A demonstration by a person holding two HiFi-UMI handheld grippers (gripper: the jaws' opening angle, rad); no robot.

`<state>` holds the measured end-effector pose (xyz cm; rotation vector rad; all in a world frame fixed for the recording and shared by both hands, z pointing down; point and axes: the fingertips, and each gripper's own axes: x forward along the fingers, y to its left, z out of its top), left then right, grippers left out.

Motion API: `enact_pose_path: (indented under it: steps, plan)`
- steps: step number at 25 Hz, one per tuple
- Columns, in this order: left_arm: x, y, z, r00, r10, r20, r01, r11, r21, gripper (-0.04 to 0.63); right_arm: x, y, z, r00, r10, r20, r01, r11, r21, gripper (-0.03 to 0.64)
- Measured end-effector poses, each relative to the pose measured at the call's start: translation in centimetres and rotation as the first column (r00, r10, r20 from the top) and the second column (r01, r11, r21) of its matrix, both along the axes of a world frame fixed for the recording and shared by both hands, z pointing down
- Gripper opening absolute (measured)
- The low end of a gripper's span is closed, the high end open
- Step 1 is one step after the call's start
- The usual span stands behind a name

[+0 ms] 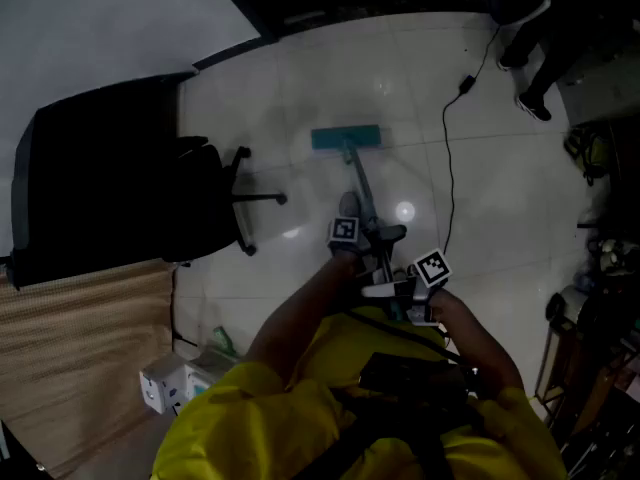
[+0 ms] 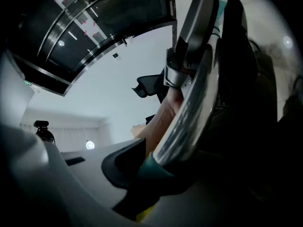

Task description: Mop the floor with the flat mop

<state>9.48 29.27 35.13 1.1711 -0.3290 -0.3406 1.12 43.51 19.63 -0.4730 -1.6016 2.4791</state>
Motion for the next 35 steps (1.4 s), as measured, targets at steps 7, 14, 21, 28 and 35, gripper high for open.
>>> enact_pose_path:
  steps: [7,14,21,28,35]
  plan:
    - [-6.3,-14.9,5.0,0.999,0.048,-0.016,-0.047,0.997,0.054,0.129,-7.2,-15.2,5.5,0.999,0.024,-0.033,-0.023,0.998,0.055,0.091]
    - [-12.6,-29.9,12.9,0.995,0.084,-0.062,-0.08,0.995,0.057,0.117,-14.1,-30.2,14.8,0.988,0.064,-0.142,-0.052,0.995,0.085,0.091]
    - [-13.7,-30.2,22.4,0.975,0.213,0.059,-0.219,0.97,0.108,0.138,-15.6,-30.4,25.3,0.985,0.141,-0.096,-0.118,0.97,0.211,0.097]
    - [-13.7,-34.3,28.4,0.985,0.143,0.1,-0.163,0.957,0.239,0.126,-15.2,-32.7,32.4,0.995,0.076,-0.065,-0.052,0.948,0.314,0.089]
    - [-18.2,-46.1,31.1,0.984,0.11,0.14,-0.15,0.936,0.318,0.136,-19.3,-43.8,36.2,0.981,0.189,-0.04,-0.163,0.921,0.354,0.101]
